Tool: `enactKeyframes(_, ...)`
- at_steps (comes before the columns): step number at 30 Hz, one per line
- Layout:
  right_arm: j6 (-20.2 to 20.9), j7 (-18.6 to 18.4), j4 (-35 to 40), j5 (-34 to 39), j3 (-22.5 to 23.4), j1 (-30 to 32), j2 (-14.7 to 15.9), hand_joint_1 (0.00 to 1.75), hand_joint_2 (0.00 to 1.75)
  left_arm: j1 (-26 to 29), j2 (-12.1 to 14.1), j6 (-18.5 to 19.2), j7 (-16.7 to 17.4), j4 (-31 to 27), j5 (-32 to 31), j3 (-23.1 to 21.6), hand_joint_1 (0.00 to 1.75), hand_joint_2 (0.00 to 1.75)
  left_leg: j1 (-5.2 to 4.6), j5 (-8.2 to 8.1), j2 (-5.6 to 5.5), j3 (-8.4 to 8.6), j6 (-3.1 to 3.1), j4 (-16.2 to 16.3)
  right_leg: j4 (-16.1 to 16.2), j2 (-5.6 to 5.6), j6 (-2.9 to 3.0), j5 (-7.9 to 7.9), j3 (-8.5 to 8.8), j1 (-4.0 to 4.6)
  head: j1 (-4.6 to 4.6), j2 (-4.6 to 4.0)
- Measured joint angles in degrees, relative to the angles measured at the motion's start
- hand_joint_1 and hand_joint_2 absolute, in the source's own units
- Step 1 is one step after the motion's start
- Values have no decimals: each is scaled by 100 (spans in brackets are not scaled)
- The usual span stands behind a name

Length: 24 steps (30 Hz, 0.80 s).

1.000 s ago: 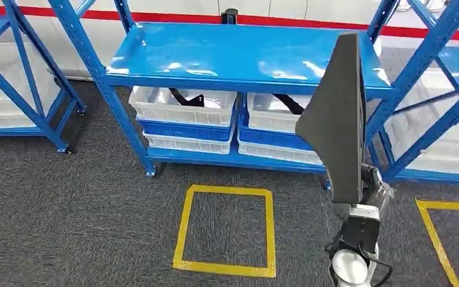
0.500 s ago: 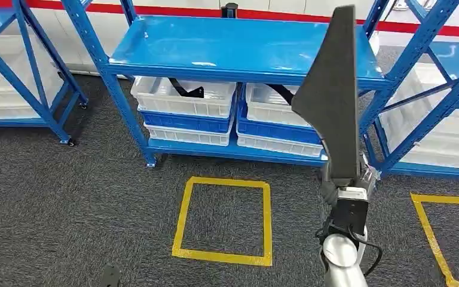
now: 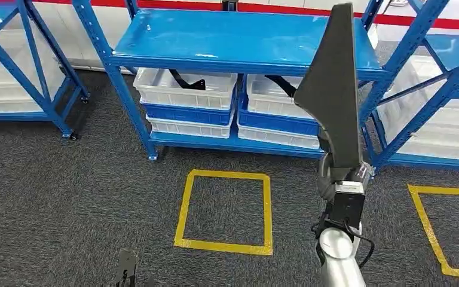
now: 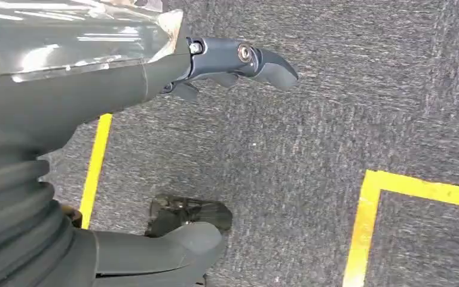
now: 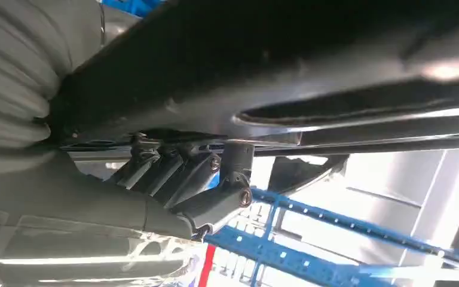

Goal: Take the parts from the cabinet and place them on the table.

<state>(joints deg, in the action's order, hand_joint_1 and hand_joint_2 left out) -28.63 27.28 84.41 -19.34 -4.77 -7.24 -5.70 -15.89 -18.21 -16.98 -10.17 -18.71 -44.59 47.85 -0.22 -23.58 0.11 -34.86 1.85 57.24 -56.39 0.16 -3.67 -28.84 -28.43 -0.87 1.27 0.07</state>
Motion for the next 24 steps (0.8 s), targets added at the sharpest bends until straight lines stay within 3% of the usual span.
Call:
enactKeyframes(1,-4,29,2,20,24,25,9,175,175,-3,7,-11,55,0,22,-88,0,175,0,-29,-6,-15,15,1,21,2,20,12,3,-59,-9,-2)
enactKeyframes(2,-13,78,2,52,59,38,15,175,175,-6,9,-15,118,0,39,-177,0,175,9,8,-10,-28,151,-7,13,3,38,23,-18,-38,-24,0)
enactKeyframes(3,-18,118,2,96,99,71,17,175,175,-11,13,-13,180,0,57,-256,0,175,10,20,-8,-32,186,-10,13,3,66,34,-31,-28,-26,-2)
enactKeyframes(9,-55,376,20,408,498,337,100,175,175,-57,18,-2,474,37,31,-708,0,175,41,123,-14,-48,53,-70,6,-1,144,81,-71,19,-37,-2)
enactKeyframes(20,-70,455,50,513,887,491,230,175,175,-118,17,-2,573,81,-35,-1091,0,175,35,132,-1,-77,6,-74,0,0,147,83,-149,20,-37,0)
enactKeyframes(24,-221,660,66,747,1179,562,258,175,175,-207,9,112,864,138,-195,-1323,0,175,22,129,-12,-92,-3,-65,0,-14,146,83,-161,7,-35,0)
